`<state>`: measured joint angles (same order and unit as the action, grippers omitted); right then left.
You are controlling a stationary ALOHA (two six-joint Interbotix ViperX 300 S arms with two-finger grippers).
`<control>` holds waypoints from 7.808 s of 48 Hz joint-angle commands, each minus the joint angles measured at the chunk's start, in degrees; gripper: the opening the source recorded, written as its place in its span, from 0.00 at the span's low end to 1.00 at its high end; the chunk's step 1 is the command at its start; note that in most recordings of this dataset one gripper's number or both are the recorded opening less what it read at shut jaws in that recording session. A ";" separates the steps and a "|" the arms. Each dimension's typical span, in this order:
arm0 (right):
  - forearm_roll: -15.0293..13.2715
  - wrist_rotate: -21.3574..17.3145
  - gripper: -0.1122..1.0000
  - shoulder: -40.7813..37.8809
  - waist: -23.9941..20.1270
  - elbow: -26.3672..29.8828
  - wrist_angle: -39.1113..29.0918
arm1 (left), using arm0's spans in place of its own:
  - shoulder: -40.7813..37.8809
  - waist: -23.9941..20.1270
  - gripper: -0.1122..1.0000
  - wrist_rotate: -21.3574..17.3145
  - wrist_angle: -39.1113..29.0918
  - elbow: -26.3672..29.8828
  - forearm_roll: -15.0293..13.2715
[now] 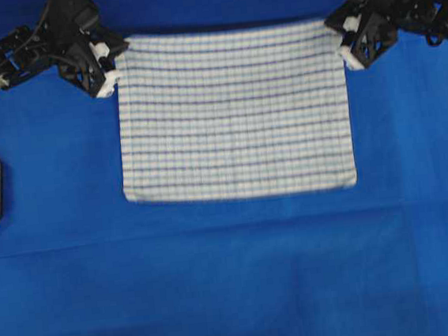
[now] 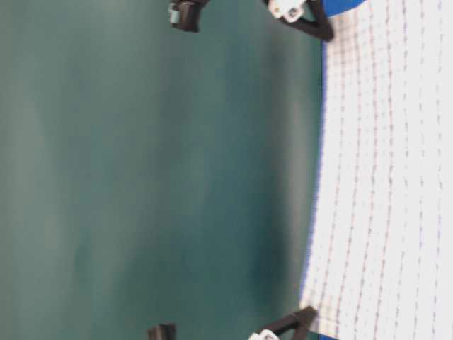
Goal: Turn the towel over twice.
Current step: 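Lift the far corners with both grippers and pull them toward the near edge, then lower the held edge onto the near side of the towel with both grippers, then open both grippers and release the towel edge, then move both grippers back to the towel's far corners and pinch them, then lift the far corners with both grippers and pull them toward the near edge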
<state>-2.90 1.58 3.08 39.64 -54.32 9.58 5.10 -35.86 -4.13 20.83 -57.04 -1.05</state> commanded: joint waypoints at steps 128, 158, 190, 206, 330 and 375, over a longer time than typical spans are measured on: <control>3.34 -23.38 0.15 18.72 -44.38 -1.76 -29.53 | 19.34 40.87 0.13 6.86 -27.25 -3.52 -0.88; 3.34 -25.31 0.16 15.12 -46.67 0.18 -29.44 | 17.67 42.36 0.18 6.77 -26.72 -2.90 -0.79; -9.23 -25.05 0.66 26.72 -44.65 2.64 -27.77 | 28.48 39.99 0.74 5.54 -25.22 -0.88 -0.62; -17.67 -25.05 0.66 38.58 -37.88 0.35 -21.18 | 42.28 36.12 0.73 2.72 -17.93 -4.13 -0.44; -19.16 -22.76 0.17 -2.11 -2.55 -0.97 0.97 | -2.99 3.60 0.12 -5.80 2.20 -0.97 -0.44; -24.08 -22.24 0.17 17.58 5.89 12.57 -13.45 | 20.57 -6.06 0.12 -8.96 -16.26 11.60 -0.35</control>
<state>-26.46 -20.74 17.31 45.26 -43.95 -2.46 22.85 -41.92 -13.01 5.36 -47.46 -1.49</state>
